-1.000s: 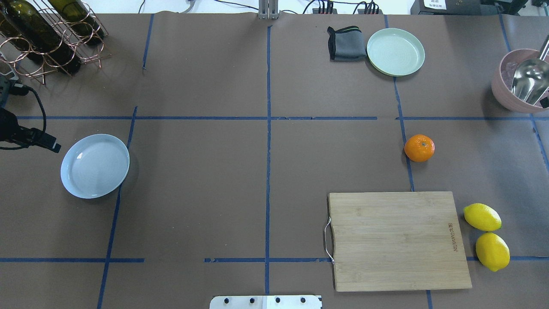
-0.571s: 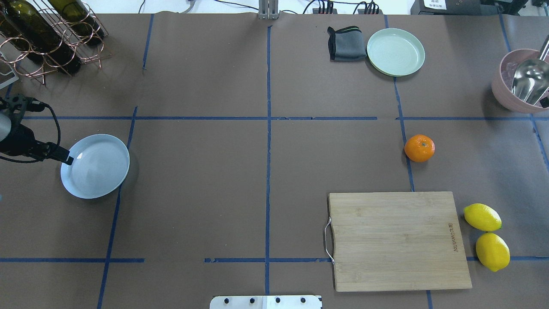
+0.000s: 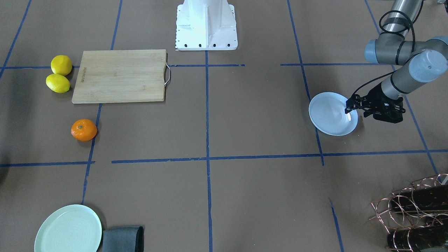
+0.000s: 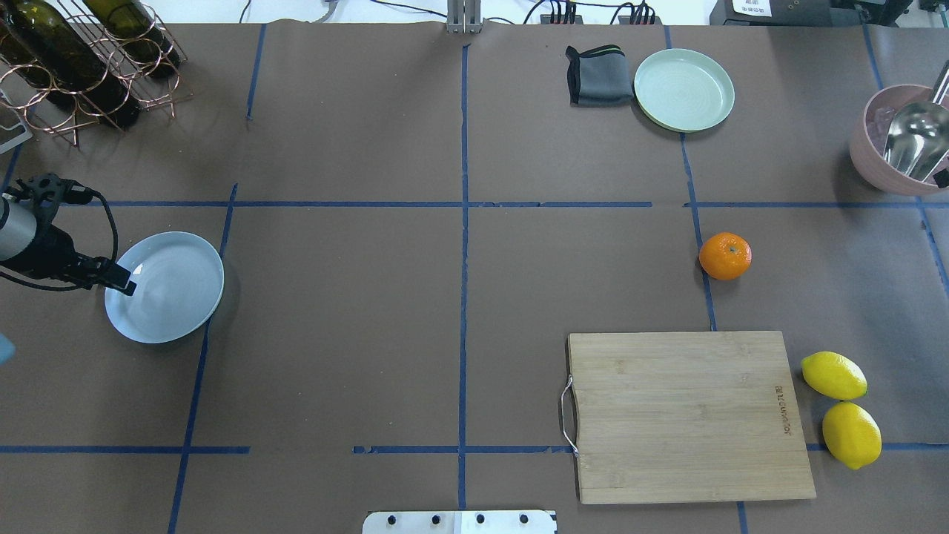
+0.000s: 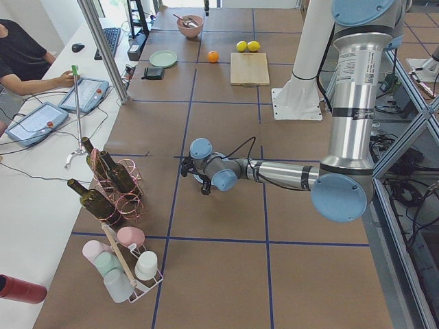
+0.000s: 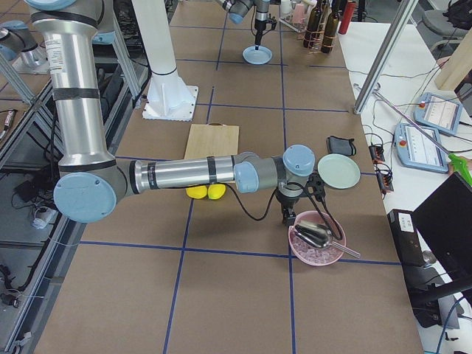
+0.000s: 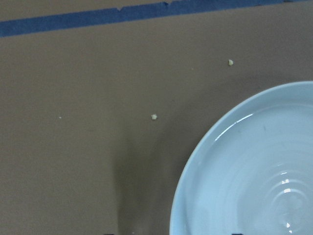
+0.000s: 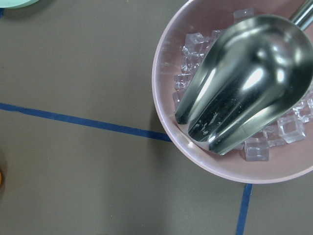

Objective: Pick orange to plate
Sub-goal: 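Drag the light blue plate with the left gripper toward the table center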

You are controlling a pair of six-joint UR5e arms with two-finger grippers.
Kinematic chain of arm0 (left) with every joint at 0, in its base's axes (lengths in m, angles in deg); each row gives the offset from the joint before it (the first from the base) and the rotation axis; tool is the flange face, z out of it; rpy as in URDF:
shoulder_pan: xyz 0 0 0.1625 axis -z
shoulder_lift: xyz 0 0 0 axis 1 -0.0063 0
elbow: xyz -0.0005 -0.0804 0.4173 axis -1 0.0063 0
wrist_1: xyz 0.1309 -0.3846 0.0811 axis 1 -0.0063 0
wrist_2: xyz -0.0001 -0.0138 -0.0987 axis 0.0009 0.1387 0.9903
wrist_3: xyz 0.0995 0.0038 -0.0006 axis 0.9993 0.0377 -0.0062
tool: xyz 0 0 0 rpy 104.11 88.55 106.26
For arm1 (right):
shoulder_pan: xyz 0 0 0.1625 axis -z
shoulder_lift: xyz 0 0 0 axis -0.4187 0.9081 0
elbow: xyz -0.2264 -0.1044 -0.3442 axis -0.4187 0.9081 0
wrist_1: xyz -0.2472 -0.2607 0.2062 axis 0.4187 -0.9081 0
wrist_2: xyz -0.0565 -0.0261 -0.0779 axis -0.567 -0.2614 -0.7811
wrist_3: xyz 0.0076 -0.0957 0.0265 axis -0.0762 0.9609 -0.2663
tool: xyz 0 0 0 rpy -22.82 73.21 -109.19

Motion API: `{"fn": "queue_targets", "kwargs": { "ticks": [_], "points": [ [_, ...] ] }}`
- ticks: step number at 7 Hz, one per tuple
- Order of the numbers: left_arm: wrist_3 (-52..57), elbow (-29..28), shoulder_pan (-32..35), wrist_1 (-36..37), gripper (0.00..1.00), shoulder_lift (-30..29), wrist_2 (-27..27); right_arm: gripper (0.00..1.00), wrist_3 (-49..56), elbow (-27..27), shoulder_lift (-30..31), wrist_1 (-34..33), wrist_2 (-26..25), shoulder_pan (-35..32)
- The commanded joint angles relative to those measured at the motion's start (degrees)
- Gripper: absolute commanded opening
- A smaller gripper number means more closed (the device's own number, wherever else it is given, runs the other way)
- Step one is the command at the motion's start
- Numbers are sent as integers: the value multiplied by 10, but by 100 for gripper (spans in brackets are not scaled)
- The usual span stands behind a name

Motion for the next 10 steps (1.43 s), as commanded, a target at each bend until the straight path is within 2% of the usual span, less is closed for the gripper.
{"fn": "queue_targets", "kwargs": {
  "ticks": [1,2,5,7,8,9,10],
  "points": [
    [2,-2,-4,0,29,-1,0,100,0,-2,0,0,0,0],
    [0,-3,-4,0,0,-4,0,100,0,-2,0,0,1,0],
    [-37,30,-4,1,0,-24,5,100,1,2,0,0,1,0],
    [-140,73,-4,0,0,-65,17,100,3,0,2,0,10,0],
    [-229,73,-4,2,0,-117,53,100,5,0,5,0,16,0],
    [-308,63,-19,2,0,-180,52,100,3,-7,6,1,16,-1],
    [-388,55,-93,3,0,-227,39,100,2,-3,6,13,15,-1]
  ]
}}
